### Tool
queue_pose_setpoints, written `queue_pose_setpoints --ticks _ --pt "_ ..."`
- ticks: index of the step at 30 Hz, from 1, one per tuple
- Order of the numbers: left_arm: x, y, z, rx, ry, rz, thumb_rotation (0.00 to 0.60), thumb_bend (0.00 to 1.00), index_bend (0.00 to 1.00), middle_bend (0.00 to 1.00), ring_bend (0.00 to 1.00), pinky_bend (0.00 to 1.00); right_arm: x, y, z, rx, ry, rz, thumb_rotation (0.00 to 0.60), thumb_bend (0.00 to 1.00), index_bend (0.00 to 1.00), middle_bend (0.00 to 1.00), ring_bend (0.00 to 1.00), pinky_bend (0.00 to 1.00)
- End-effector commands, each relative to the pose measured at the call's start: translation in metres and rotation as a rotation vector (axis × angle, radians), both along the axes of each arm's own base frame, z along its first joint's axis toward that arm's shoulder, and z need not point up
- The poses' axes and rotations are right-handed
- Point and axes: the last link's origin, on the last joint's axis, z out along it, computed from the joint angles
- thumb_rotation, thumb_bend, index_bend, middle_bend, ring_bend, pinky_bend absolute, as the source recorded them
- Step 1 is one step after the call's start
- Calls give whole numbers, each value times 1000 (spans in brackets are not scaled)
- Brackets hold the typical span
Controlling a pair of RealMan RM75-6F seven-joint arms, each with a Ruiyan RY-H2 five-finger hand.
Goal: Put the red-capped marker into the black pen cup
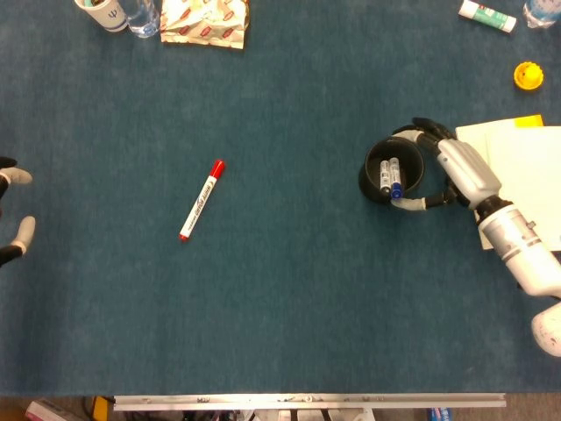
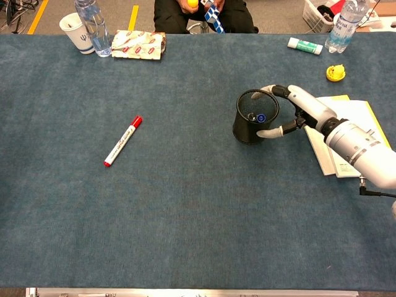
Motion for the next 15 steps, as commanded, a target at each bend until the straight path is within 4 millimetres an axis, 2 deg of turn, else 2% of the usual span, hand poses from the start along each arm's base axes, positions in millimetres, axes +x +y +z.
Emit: queue_pose_setpoints --ticks 1,15 --pt "0 0 0 0 0 0 600 316 346 252 168 112 2 -1 -6 12 -9 4 535 0 284 235 82 75" --pt "3 -1 2 -4 3 -3 600 316 346 252 168 112 0 -8 -18 6 5 18 570 0 284 246 100 87"
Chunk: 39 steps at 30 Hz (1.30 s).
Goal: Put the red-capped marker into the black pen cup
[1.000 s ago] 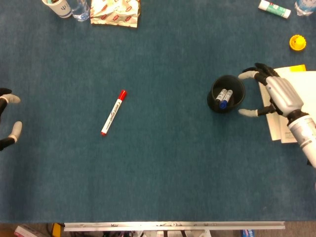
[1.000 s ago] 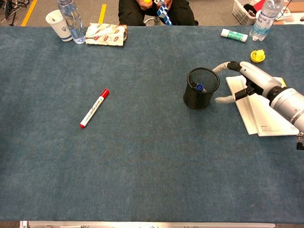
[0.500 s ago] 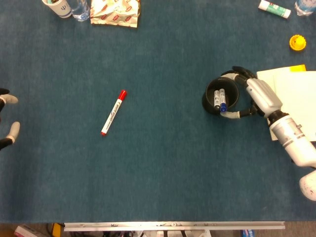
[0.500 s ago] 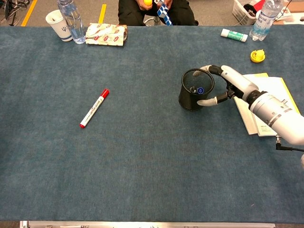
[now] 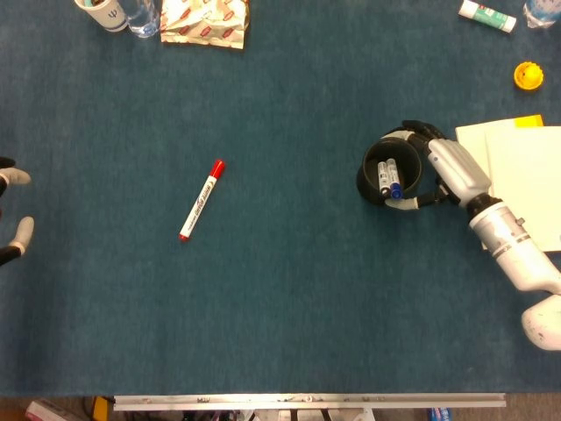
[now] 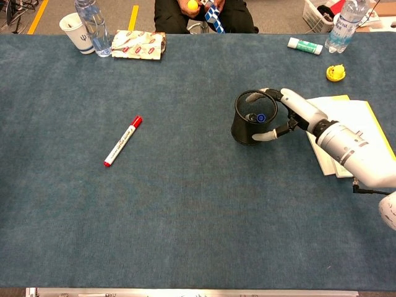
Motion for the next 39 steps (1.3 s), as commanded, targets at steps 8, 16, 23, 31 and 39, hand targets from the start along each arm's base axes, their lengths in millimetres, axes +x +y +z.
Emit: queue_pose_setpoints --ticks 8,16,23,31,39 --pt "0 0 1 -2 7 -6 600 316 348 252 167 112 8 -2 -9 -6 -26 9 600 131 344 324 200 183" --pt "0 8 4 -27 43 -40 600 316 350 252 168 112 19 -6 -7 -16 -90 11 600 298 405 370 264 252" --pt "0 22 3 -100 103 -97 600 316 356 255 168 112 35 -12 26 -20 -190 10 600 304 408 373 265 252" --pt "-3 46 -9 -225 144 -178 600 316 362 262 168 112 54 -18 88 -20 -254 20 600 309 416 380 264 252" --pt "0 74 -35 -361 180 -312 600 316 368 268 170 112 58 -12 135 -15 -280 3 600 313 422 385 265 252"
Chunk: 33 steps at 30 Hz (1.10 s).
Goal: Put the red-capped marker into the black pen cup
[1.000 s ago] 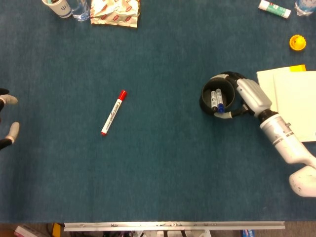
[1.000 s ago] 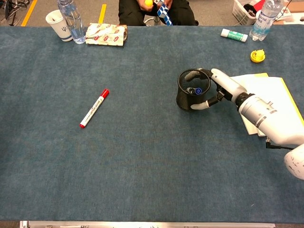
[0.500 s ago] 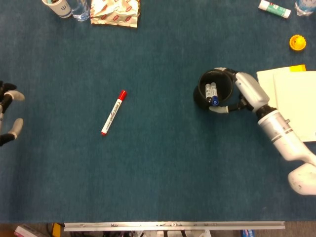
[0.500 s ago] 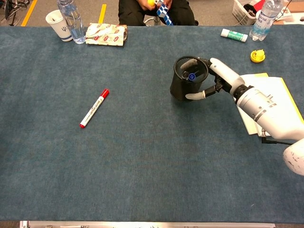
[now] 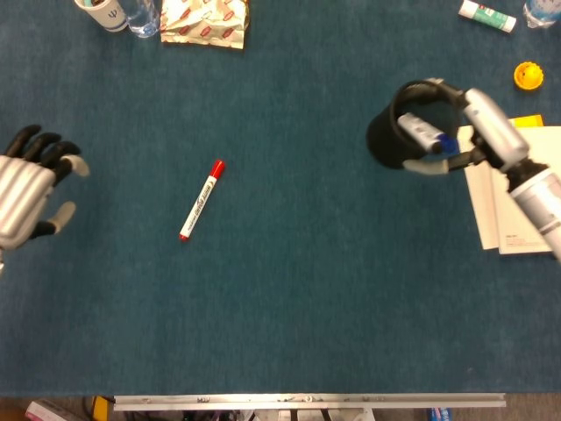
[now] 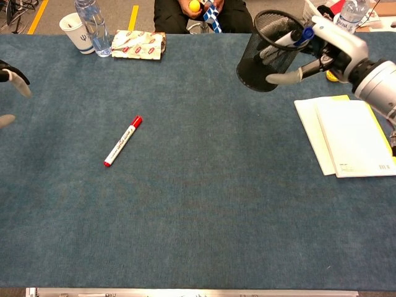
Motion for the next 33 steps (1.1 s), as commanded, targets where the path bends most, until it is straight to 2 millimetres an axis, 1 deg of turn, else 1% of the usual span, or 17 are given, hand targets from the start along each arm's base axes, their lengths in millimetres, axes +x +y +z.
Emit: queue_pose_setpoints --ticks 1,4,6,13,21,26,28,31,33 --pt "5 12 -17 -82 26 -81 600 316 370 268 170 112 0 3 19 3 -19 -19 600 313 424 386 265 252" --pt "7 18 -30 -147 40 -140 600 316 379 269 170 112 -5 6 27 -2 -13 -32 600 312 429 387 267 252" --pt "9 20 -36 -178 46 -170 600 316 384 269 170 112 -7 8 29 1 -16 -39 600 312 430 388 267 252" --pt "11 25 -61 -285 146 -352 600 316 382 251 170 112 -12 14 35 20 -16 -50 600 313 431 389 268 252" --pt "13 39 -78 -341 175 -523 600 316 411 239 169 112 -15 19 40 25 -19 -60 600 312 431 389 269 252" --pt "16 46 -87 -366 153 -597 600 316 416 213 165 112 -17 19 42 23 -16 -72 600 313 431 389 269 252" --pt "18 48 -90 -376 149 -620 600 316 417 195 145 112 -17 19 44 19 -15 -73 600 313 431 389 269 252" --pt "23 51 -98 -392 135 -651 600 316 418 166 75 108 -16 19 46 14 -13 -76 600 313 431 389 269 252" --pt "26 53 -102 -401 129 -671 600 315 419 131 26 88 -16 19 46 13 -14 -81 600 313 431 389 270 252"
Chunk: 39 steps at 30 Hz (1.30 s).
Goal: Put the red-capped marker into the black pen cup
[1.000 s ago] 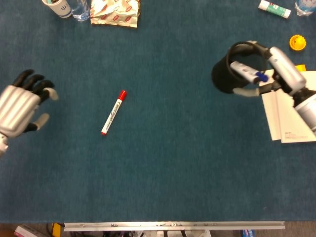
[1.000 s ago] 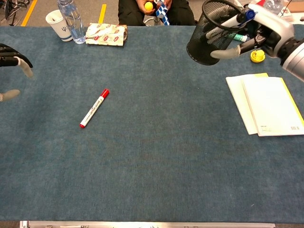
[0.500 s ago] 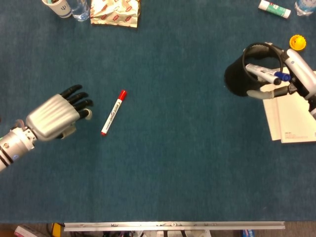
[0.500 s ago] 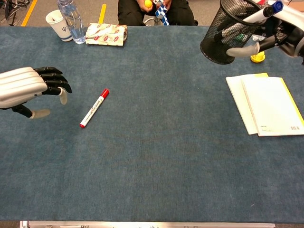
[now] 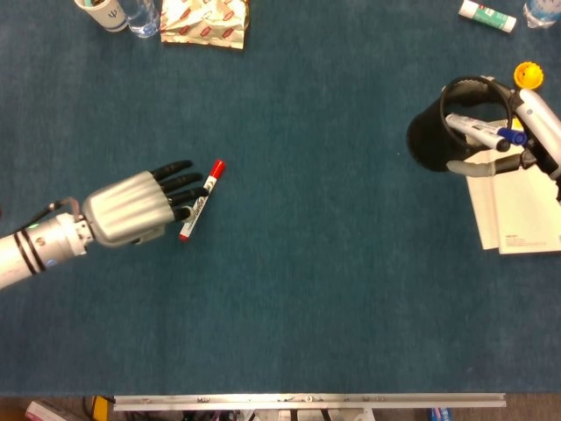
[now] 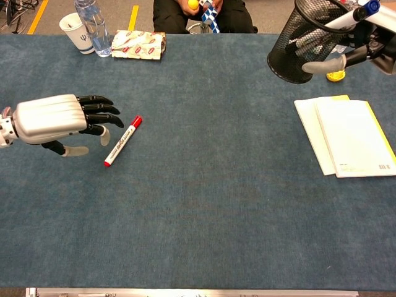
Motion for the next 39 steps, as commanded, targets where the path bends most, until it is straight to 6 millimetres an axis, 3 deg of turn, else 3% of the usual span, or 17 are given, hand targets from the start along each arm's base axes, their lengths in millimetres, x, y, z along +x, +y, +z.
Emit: queue_pose_setpoints --ticks 1,5,14,39 --pt "8 2 -10 -38 -11 -46 600 316 419 112 9 76 0 0 1 -2 1 -6 600 313 432 389 270 252" --pt "14 5 -17 -61 -8 -122 600 316 418 52 0 44 -2 0 2 -5 2 -15 600 313 435 390 272 252" --pt "19 15 -29 -90 51 -249 600 315 409 23 0 43 -3 2 4 -11 6 -28 600 313 438 390 272 252" --pt "8 33 -31 -85 165 -268 600 278 369 0 0 28 -6 4 8 -28 7 -48 600 312 438 390 273 252"
